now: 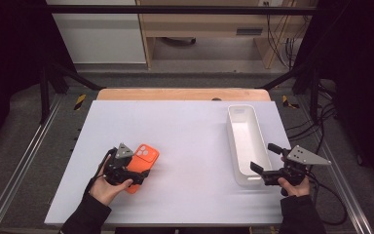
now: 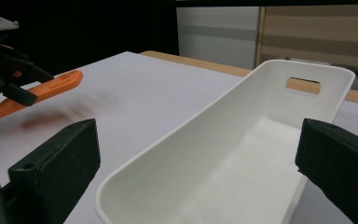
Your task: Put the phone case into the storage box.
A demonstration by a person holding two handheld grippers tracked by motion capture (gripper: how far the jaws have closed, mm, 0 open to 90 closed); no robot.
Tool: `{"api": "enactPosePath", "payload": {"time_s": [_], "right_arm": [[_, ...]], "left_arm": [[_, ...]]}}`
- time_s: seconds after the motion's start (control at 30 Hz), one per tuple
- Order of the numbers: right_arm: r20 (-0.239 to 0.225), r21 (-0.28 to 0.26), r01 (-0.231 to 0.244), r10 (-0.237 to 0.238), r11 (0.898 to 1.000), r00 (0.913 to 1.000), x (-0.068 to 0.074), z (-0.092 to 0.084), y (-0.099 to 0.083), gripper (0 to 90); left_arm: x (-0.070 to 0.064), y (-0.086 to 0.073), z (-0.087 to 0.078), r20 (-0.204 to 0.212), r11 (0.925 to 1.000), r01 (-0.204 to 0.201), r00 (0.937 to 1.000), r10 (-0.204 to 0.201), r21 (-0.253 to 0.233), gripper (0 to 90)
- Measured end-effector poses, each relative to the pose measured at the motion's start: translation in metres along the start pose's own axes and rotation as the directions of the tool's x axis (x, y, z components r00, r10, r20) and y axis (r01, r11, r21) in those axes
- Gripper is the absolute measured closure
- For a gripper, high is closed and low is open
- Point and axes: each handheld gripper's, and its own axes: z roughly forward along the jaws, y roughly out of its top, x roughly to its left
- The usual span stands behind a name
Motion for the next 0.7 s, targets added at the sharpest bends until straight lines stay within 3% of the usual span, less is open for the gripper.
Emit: {"api": "enactPosePath", "payload": {"time_s": [0.7], "right_arm": [[-0.010,-0.005,0.026,-0.026,1.000,0.9996,0.0035,0.0008,0.0028,0.4]], "left_arm": [[-0.0074,0.0046,-0.0078,0.041,0.9953,-0.085,0.9954,0.087,-0.047,13.5]]}}
